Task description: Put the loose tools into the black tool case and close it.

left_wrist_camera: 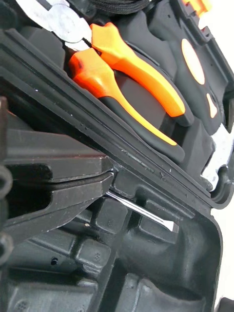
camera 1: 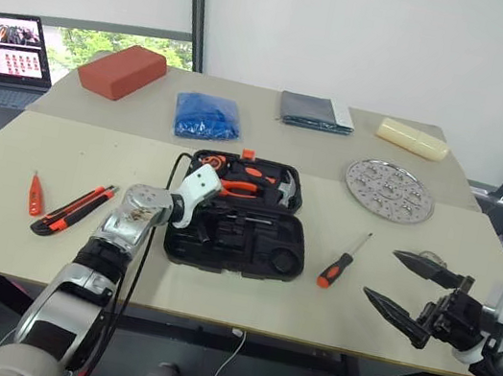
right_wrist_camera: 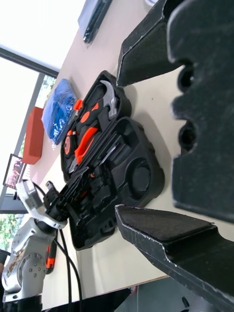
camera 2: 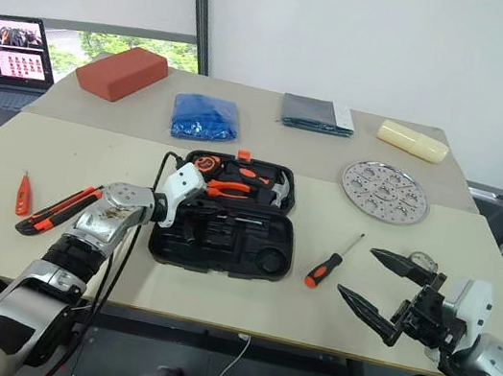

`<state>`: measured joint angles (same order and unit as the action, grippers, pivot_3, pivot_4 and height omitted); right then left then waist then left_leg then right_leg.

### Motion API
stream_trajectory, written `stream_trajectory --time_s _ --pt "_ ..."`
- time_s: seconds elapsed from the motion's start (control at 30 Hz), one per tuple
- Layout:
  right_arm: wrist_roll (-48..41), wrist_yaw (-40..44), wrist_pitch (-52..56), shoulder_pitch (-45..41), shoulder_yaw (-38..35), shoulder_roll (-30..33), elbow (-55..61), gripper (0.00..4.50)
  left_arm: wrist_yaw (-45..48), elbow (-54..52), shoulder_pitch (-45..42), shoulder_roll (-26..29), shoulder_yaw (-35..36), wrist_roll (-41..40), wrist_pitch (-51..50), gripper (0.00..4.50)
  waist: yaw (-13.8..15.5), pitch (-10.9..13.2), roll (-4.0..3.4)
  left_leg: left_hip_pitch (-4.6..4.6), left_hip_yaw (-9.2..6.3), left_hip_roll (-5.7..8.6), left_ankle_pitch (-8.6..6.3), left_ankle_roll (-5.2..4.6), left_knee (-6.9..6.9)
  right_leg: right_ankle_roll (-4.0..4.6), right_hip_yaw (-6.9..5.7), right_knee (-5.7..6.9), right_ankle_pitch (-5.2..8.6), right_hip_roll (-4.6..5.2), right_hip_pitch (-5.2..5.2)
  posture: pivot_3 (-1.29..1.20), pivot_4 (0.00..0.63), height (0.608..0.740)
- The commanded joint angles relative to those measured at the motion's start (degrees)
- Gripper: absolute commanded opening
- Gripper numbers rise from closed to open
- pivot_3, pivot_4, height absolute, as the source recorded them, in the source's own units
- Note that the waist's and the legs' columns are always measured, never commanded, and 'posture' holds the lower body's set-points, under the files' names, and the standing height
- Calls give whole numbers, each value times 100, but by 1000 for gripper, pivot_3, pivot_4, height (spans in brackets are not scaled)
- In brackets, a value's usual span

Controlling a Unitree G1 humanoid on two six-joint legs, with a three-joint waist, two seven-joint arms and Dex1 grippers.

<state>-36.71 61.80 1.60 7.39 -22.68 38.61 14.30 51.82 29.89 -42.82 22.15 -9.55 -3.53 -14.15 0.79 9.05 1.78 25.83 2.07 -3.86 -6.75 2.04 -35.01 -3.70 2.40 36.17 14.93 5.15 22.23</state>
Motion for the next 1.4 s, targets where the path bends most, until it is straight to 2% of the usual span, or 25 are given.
stream_trajectory --time_s 0.03,0.1,0.2,0.3,0.4,0.47,0.6,0.73,0.87,0.93,1.07,1.13,1.2,1.37,1.4 --pt "-8 -706 265 12 -160 -151 351 4500 12 -163 285 -170 539 -498 773 623 -8 -3 -5 0 0 1 0 0 0 0 1 0 -1 2 1 0 150 740" --pt "135 -1307 570 164 -263 -235 549 4500 439 -448 478 -23 940 -937 1313 928 -11 -1 -2 2 0 0 0 0 2 1 0 1 -1 1 6 0 150 740" --pt "621 -2270 1343 665 -343 -209 968 4500 1389 -1002 983 360 1494 -1745 1711 2091 -29 0 -1 13 0 -5 7 -11 18 49 -1 2 -26 -1 23 0 150 740" --pt "513 -2630 1779 1088 -450 -288 1340 4500 2216 -1373 1556 935 1764 -2139 1873 3182 -57 -5 -10 13 1 -6 24 -38 30 56 -1 2 -20 -1 30 0 150 740" --pt "354 -2898 2142 1399 -615 -399 1501 4500 2539 -1696 2109 1449 1980 -2299 1806 4356 -71 -9 -17 8 2 -6 22 -39 33 61 -1 1 -13 2 25 0 150 740" --pt "493 -2856 2104 1669 -735 -412 1352 4500 2643 -1834 2551 1726 2210 -2338 1916 4448 -60 -8 -15 6 3 -7 6 -13 27 98 -2 -2 9 6 20 0 150 740" --pt "396 -2935 2381 1781 -884 -361 1343 4500 2880 -2246 3660 2058 2699 -2591 1981 4448 -66 -8 -14 0 14 -12 -5 5 23 71 -7 -14 26 19 15 0 150 740" --pt "65 -3323 3330 1110 -512 -104 1793 4500 2724 -2725 4180 1904 2905 -2869 2009 4448 -103 -7 -15 -2 24 -22 -7 7 27 81 -9 -14 20 30 48 0 150 740" --pt "-525 -4049 4949 -26 198 10 2121 4500 2397 -3289 4437 1662 2801 -2936 1874 4448 -121 -8 -14 -1 35 -37 -7 8 35 90 -12 -15 15 29 60 0 150 740" --pt "-697 -4613 5816 -723 516 -150 2119 4500 2289 -3524 4543 1602 2734 -2962 1777 4448 -150 -8 -13 0 40 -41 -6 7 30 93 -13 -12 12 24 61 0 150 740" --pt "-412 -6034 6920 -1816 717 -1135 1871 4500 2164 -3682 4618 1583 2680 -2921 1744 4448 -141 -12 -6 39 50 -50 -1 0 26 134 -11 -2 -16 5 86 0 150 740" --pt "-235 -6299 7141 -2061 806 -1391 1808 4500 2154 -3696 4656 1594 2680 -2909 1767 4448 -128 -12 -6 58 50 -52 28 -47 27 127 -9 6 -14 0 97 0 150 740" --pt "-38 -6660 7369 -2256 829 -1775 1701 4500 2250 -3595 4767 1659 2735 -2867 1866 4448 -126 -12 -6 62 52 -50 28 -58 32 80 -8 5 -24 0 97 0 150 740" --pt "545 -6957 7386 -2352 1046 -2113 1240 4500 2391 -3576 4745 1667 2671 -2841 2043 4448 -146 -12 -7 62 55 -52 25 -62 33 83 -9 2 -22 -1 99 0 150 740" --pt "657 -7006 7381 -2327 1062 -2120 1194 4243 2402 -3585 4703 1648 2653 -2844 2084 4494 -148 -12 -6 60 56 -53 25 -62 31 94 -9 3 -19 0 98 0 150 740"
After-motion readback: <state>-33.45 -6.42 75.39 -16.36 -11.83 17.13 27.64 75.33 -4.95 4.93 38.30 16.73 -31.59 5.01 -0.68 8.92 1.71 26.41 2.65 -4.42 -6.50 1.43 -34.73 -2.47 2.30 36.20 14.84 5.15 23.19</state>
